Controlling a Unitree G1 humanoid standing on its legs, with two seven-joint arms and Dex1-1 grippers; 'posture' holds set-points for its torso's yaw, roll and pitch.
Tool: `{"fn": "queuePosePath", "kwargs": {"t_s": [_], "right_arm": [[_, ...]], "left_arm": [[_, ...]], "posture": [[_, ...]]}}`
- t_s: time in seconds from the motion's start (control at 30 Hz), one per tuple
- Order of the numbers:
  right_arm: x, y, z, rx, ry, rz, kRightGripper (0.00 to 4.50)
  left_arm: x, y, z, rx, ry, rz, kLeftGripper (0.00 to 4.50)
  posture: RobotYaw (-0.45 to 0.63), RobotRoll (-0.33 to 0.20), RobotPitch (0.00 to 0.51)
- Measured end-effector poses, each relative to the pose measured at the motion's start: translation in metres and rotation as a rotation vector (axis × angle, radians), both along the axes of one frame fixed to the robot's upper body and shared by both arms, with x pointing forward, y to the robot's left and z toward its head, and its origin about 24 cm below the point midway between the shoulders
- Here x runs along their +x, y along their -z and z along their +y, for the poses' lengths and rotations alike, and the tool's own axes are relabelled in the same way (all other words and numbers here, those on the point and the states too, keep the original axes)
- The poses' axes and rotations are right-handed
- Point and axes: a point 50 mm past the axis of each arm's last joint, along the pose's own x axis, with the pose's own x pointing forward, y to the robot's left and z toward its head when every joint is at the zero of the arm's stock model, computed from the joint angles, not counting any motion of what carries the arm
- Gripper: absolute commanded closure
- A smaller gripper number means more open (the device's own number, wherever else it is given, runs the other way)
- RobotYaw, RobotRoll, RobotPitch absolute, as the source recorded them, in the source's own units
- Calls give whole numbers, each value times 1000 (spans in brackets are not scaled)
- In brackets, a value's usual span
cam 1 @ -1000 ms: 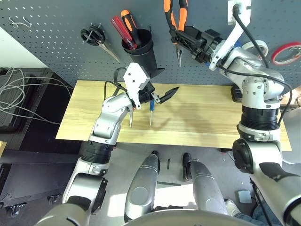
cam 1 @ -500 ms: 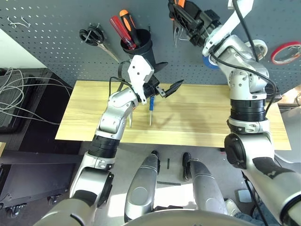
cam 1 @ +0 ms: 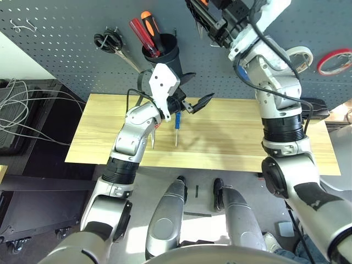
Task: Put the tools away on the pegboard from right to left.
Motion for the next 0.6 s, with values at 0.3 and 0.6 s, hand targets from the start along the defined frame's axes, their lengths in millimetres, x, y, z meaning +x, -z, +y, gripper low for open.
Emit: {"fn": "queuePosePath", "kwargs": {"t_s": [0.3,0.6], "right_arm": [[4,4,-2,-10,46,-63,2518],[20,20,-7,-32,139,-63,2518]], "left_arm": [[-1,-1,0,4,3,3,0],[1,-8,-5,-7,9,-15,0]], "posture": [[194,0,328],[201,0,338]]}}
